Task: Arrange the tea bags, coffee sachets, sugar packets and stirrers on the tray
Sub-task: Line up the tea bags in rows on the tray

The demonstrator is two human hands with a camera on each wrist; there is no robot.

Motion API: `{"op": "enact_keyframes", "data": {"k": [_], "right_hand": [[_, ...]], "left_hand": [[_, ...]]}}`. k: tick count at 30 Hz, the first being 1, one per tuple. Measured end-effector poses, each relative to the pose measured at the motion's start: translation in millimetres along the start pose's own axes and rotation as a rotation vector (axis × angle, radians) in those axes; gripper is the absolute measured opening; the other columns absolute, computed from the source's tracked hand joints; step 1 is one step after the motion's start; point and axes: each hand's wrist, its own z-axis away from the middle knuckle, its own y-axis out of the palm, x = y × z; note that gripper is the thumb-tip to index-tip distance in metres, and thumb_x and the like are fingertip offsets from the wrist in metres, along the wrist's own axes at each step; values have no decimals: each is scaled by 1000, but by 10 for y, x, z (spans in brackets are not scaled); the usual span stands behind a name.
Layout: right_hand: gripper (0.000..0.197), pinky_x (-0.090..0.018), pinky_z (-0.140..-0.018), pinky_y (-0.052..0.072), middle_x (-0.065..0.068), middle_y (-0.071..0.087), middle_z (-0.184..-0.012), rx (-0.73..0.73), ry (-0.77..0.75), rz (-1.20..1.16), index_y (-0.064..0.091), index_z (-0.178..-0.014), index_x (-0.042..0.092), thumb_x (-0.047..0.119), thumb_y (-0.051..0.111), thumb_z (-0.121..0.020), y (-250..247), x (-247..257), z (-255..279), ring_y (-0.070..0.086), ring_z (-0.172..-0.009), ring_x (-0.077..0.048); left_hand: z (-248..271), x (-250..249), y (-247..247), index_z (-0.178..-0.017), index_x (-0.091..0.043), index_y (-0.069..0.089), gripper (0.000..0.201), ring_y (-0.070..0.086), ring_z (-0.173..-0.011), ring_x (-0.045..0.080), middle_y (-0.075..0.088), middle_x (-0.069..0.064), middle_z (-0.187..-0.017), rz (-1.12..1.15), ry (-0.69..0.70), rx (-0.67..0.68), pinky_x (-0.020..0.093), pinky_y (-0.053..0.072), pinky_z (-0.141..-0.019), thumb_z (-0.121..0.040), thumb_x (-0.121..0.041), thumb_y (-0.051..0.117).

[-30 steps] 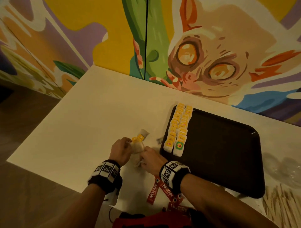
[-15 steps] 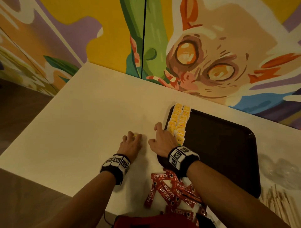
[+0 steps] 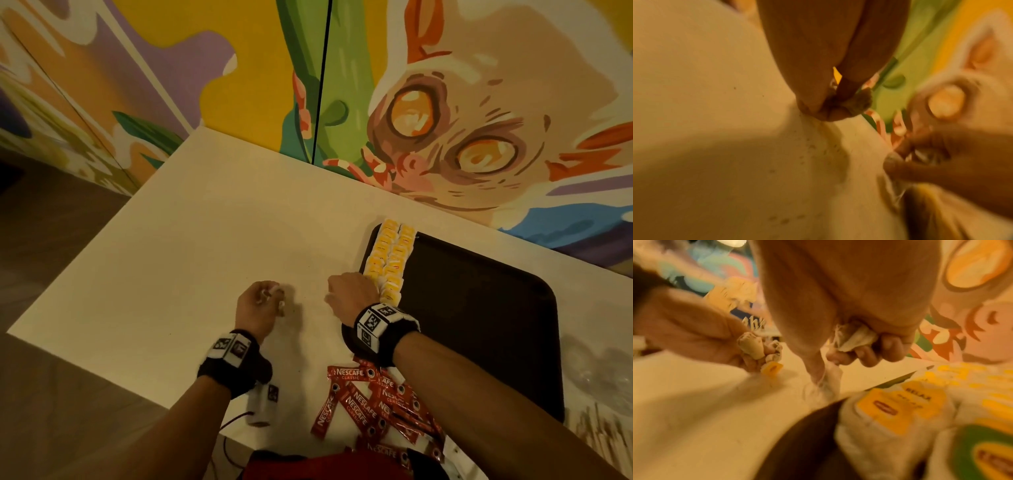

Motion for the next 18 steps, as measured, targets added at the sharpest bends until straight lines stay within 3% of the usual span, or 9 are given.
{"op": "enact_keyframes", "data": {"k": [2, 4, 6, 8, 9, 10, 13, 16, 18], "right_hand": [[25, -36, -80, 45, -9, 63, -107, -89, 23, -235, 57, -107, 11, 33, 49, -99, -3, 52, 37, 58, -101, -29], [19, -30, -67, 42, -4, 63, -92, -159, 61, -543, 53, -101, 13, 32, 52, -98, -21, 106, 89, 60, -85, -24], [17, -28, -58, 42, -1, 66, -87, -173, 98, -772, 48, -98, 18, 35, 51, -99, -46, 160, 155, 60, -73, -19], [18, -37, -62, 52, -2, 70, -89, -207, 99, -906, 48, -99, 21, 39, 49, -99, -63, 199, 235, 65, -74, -21], [17, -39, -65, 53, -1, 70, -88, -253, 75, -939, 48, -99, 21, 38, 51, -99, -85, 211, 286, 65, -73, -21], [15, -34, -65, 52, 2, 68, -85, -314, 43, -945, 50, -99, 20, 35, 53, -99, -104, 219, 336, 63, -71, -16], [8, -11, -64, 41, 7, 59, -88, -460, -83, -893, 53, -100, 18, 24, 57, -98, -191, 255, 480, 55, -76, -1], [6, -3, -75, 36, 5, 52, -104, -434, -220, -759, 56, -104, 16, 16, 54, -98, -204, 258, 574, 48, -86, 0], [11, -2, -79, 34, 4, 48, -110, -401, -259, -679, 58, -107, 13, 12, 54, -98, -177, 215, 615, 46, -92, -1]], "left_hand": [[8, -43, -36, -104, 0, 62, 12, 58, -75, 18, 61, 8, -87, 285, -148, 73, 17, 53, -59, -95, -1, 55], [-9, -80, -78, -93, -1, 57, 15, 54, -75, 18, 55, 10, -87, 526, -217, 245, 20, 50, -64, -94, 8, 46], [-22, -134, -71, -85, -4, 52, 22, 50, -70, 18, 50, 11, -84, 620, -219, 380, 21, 46, -63, -91, 12, 40], [1, -230, -10, -84, -4, 52, 21, 49, -71, 18, 51, 10, -83, 644, -236, 461, 22, 45, -63, -90, 11, 40], [24, -276, 40, -84, -5, 54, 19, 49, -72, 18, 53, 9, -83, 648, -243, 493, 22, 43, -64, -89, 8, 41], [52, -327, 94, -84, -6, 54, 15, 50, -71, 16, 54, 8, -82, 657, -260, 517, 21, 42, -63, -86, 4, 44], [143, -458, 261, -92, -9, 55, 9, 52, -72, 13, 54, 8, -88, 759, -395, 518, 20, 46, -62, -85, -11, 50], [235, -588, 384, -107, -10, 56, 23, 60, -83, 23, 60, 13, -96, 809, -554, 463, 34, 48, -77, -96, -29, 47], [279, -665, 432, -109, -11, 58, 35, 62, -83, 27, 62, 12, -93, 798, -615, 458, 39, 51, -76, -94, -42, 52]]}}
